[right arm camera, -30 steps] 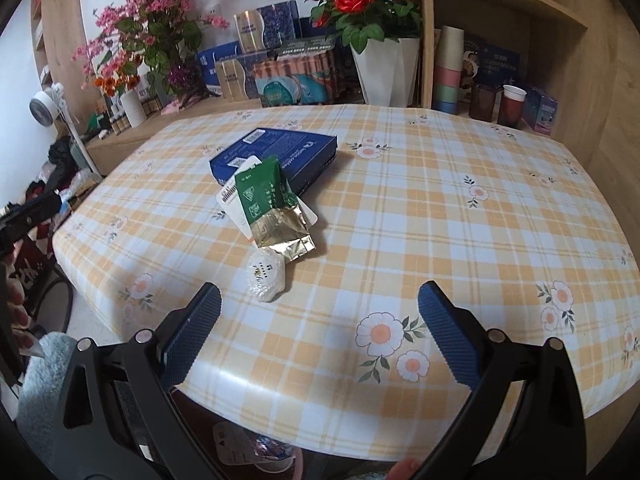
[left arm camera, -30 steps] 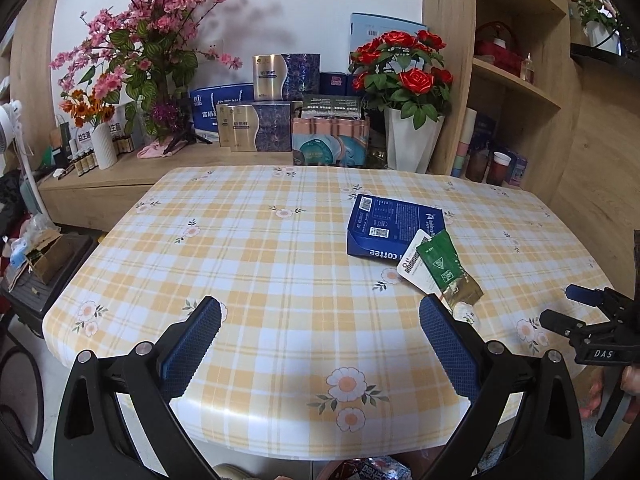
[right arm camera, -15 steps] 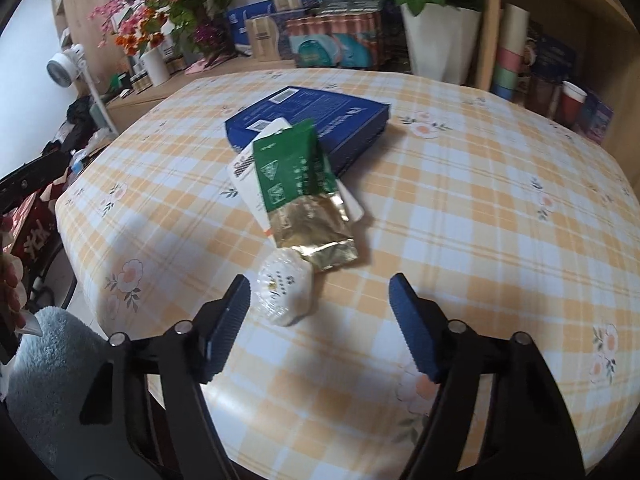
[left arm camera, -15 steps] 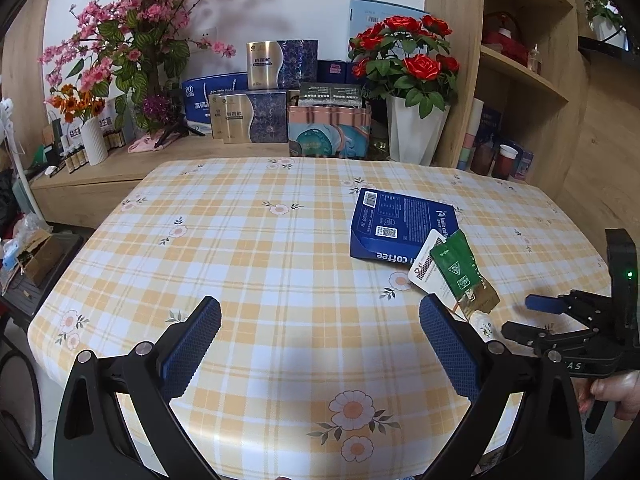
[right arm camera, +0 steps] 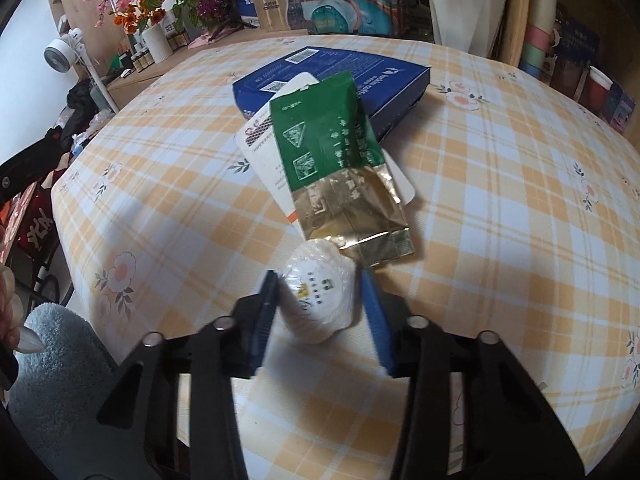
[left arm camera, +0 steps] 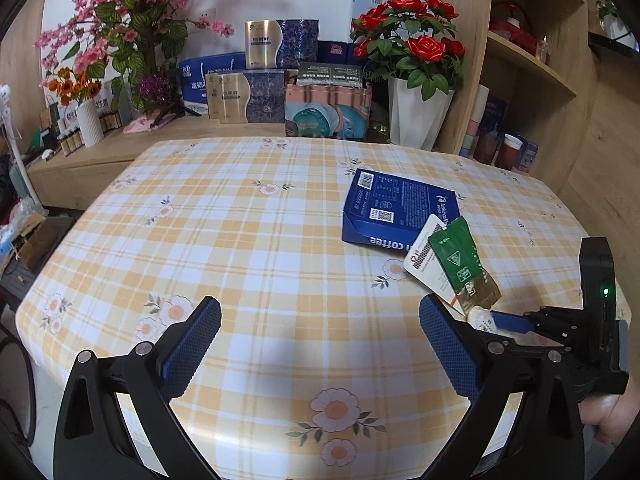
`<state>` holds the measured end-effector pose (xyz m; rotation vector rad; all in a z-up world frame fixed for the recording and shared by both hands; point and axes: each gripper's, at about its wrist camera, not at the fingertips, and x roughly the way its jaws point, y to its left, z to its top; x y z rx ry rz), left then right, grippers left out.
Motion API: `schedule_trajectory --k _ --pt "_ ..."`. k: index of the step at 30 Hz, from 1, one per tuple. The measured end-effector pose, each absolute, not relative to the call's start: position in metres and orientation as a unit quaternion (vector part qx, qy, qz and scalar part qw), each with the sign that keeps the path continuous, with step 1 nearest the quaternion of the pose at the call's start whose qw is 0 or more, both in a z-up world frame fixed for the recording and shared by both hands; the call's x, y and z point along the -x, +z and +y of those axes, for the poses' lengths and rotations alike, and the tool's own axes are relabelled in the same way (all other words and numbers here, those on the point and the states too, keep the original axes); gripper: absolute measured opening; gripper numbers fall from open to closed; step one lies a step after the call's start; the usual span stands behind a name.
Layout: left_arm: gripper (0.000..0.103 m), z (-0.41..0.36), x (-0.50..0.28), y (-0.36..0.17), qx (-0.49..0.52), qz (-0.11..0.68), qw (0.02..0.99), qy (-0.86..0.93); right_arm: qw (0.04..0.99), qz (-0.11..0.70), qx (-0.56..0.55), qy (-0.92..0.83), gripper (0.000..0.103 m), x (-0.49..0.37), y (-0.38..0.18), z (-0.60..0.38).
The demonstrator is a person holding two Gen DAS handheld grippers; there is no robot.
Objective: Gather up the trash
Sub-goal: 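Grasp the green-and-gold packet with the left tool while the right tool holds the white packet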
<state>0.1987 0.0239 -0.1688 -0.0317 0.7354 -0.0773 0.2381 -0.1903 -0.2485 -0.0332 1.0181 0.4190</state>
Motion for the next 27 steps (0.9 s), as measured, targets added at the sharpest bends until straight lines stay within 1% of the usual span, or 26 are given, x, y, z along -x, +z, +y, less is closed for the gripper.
schedule_trajectory --k 1,2,5,9,11,17,22,27 --pt "0.094 0.021 -0.199 -0.169 0.015 0.359 0.932 -0.040 0.850 0.485 0.017 0.204 0.040 -0.237 -0.248 -0.191" --pt "0.088 0.017 -0.199 -0.169 0.013 0.359 0.932 -0.044 0.851 0.483 0.017 0.205 0.040 -0.236 -0.247 -0.193" --pt "0.078 0.002 -0.202 -0.170 0.006 0.367 0.928 -0.064 0.858 0.471 0.007 0.204 0.040 -0.231 -0.241 -0.203" --pt "0.075 -0.025 -0.206 -0.174 0.002 0.374 0.923 -0.096 0.865 0.463 -0.011 0.193 0.040 -0.227 -0.234 -0.225" --pt "0.072 -0.044 -0.210 -0.181 -0.001 0.385 0.916 -0.117 0.869 0.458 -0.019 0.185 0.040 -0.224 -0.231 -0.237" --pt "0.070 -0.078 -0.225 -0.203 0.037 0.428 0.893 -0.134 0.881 0.444 -0.046 0.157 0.040 -0.218 -0.226 -0.277" --pt "0.070 -0.094 -0.253 -0.220 0.068 0.452 0.886 -0.077 0.884 0.437 -0.080 0.144 0.040 -0.212 -0.226 -0.305" --pt "0.070 -0.099 -0.273 -0.232 0.035 0.455 0.890 -0.019 0.886 0.432 -0.085 0.144 0.040 -0.208 -0.227 -0.316"
